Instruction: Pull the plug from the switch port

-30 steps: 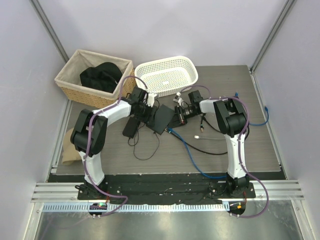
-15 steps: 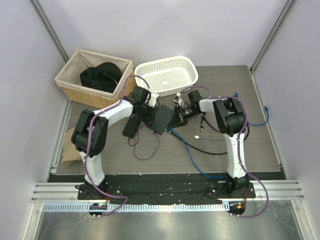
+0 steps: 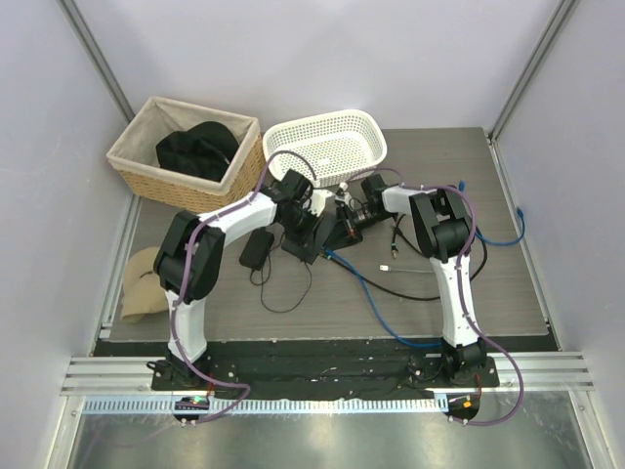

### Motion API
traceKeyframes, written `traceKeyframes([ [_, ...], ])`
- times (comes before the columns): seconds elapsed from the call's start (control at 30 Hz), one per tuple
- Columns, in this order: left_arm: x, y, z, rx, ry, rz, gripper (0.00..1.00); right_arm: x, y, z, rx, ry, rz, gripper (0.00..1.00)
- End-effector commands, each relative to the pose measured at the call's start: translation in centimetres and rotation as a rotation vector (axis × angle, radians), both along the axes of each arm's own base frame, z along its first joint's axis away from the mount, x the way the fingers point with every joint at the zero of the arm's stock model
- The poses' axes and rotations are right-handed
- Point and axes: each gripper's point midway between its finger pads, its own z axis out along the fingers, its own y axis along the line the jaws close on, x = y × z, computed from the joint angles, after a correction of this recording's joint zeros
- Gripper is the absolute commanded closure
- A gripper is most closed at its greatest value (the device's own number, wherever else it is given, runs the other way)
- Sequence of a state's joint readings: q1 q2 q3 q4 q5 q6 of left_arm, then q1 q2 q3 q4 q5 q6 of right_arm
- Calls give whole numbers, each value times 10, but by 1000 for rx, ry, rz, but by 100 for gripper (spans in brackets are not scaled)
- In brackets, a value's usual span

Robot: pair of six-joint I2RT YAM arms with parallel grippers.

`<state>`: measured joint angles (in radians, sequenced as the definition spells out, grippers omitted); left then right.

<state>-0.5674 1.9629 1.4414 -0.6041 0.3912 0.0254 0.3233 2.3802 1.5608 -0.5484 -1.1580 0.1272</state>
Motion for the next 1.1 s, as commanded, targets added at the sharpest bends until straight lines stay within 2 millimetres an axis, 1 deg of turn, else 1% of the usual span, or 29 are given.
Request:
traceKeyframes([
  [0.0,-3,17,-36,84,59,97,100,-7,-27,-84,-307,-56,23,99],
  [0.03,-1,22,-44,115,59,115,100,-7,-28,-84,-310,-49,23,99],
  [0.1,-1,24,-51,132,67,131,100,-9,-31,-81,-314,-44,23,99],
  [0.13,0,26,-56,147,69,139,100,-14,-34,-81,-317,-41,35,99],
  [0.17,1,26,-58,151,66,141,100,-20,-36,-81,-325,-21,40,99],
  [0.23,3,26,-59,158,59,147,100,-26,-43,-78,-330,-35,79,99],
  [0.33,1,23,-60,163,61,134,100,-15,-50,-76,-350,-69,85,99],
  [0.37,-1,22,-62,167,64,131,100,1,-49,-73,-346,-105,71,99],
  [0.43,-4,21,-63,172,63,122,100,22,-47,-68,-329,-129,44,99],
  [0.5,-6,23,-63,174,60,119,100,26,-47,-66,-323,-162,54,99],
  [0.53,-7,23,-64,176,62,117,100,25,-47,-66,-321,-159,56,99],
  [0.57,-9,24,-65,178,64,117,100,16,-50,-68,-319,-125,55,99],
  [0.63,-11,23,-65,178,68,112,100,2,-48,-69,-295,-83,60,99],
  [0.67,-11,24,-65,180,67,110,100,-11,-51,-75,-302,-45,64,99],
  [0.73,-10,25,-65,184,61,111,100,-18,-53,-76,-301,-34,69,99],
  [0.77,-9,25,-65,185,61,112,100,-17,-54,-77,-305,-39,69,99],
  [0.8,-8,24,-65,184,57,111,100,-15,-55,-78,-306,-41,65,99],
  [0.83,-9,24,-65,187,60,111,100,-7,-52,-75,-299,-57,59,99],
  [0.9,-8,23,-64,181,62,112,100,2,-50,-71,-287,-59,41,99],
  [0.93,-8,22,-64,180,65,110,100,9,-47,-66,-275,-68,29,99],
  [0.97,-7,21,-62,177,64,110,100,12,-47,-62,-269,-71,23,99],
  [1.0,-6,21,-60,172,59,108,100,17,-50,-56,-261,-87,10,99],
  [1.07,-5,20,-57,167,51,107,100,28,-56,-32,-232,-146,-9,99],
])
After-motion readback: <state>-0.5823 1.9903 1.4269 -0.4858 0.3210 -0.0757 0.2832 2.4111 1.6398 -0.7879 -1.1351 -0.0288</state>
